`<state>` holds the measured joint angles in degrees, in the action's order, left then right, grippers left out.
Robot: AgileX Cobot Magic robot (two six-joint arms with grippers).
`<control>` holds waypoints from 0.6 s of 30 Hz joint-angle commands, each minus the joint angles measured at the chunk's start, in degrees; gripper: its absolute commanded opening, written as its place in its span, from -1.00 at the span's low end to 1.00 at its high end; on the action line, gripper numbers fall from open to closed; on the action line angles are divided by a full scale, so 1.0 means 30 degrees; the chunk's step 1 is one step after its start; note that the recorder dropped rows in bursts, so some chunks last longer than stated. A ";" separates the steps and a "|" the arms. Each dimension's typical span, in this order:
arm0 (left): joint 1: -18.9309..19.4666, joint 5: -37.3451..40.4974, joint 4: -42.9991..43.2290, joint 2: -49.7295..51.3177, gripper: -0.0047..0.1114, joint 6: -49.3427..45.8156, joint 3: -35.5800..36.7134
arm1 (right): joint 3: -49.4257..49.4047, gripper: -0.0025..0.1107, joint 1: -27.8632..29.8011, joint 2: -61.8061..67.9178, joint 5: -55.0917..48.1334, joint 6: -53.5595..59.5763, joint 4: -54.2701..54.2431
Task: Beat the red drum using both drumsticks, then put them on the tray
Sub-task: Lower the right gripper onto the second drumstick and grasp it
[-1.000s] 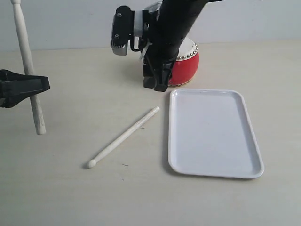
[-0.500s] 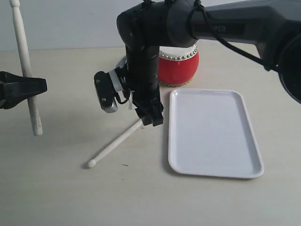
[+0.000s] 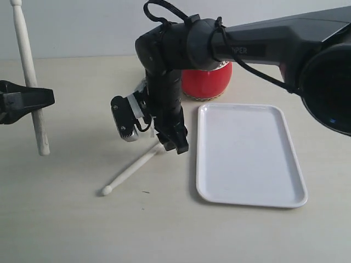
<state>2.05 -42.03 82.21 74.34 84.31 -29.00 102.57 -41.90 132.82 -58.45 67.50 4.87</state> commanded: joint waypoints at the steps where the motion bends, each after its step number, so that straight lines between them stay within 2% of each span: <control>1: 0.0043 0.0042 -0.0163 -0.0048 -0.92 0.0128 -0.0098 | 0.0111 0.00 -0.0020 0.0309 0.0380 0.0121 -0.0004; 6: 0.0043 0.0042 -0.0163 -0.0048 -0.92 0.0128 -0.0098 | 0.0111 -0.03 -0.0020 0.0407 0.0513 0.0121 -0.0004; 13: 0.0043 0.0042 -0.0163 -0.0048 -0.92 0.0128 -0.0098 | 0.0111 -0.39 -0.0020 0.0407 0.0476 0.0041 -0.0004; 18: 0.0043 0.0042 -0.0127 -0.0048 -0.92 0.0128 -0.0098 | 0.0111 -0.43 -0.0020 0.0407 0.0399 0.0001 -0.0004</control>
<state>2.05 -42.03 82.21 74.34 84.40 -29.00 102.57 -41.90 134.15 -57.19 67.50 4.87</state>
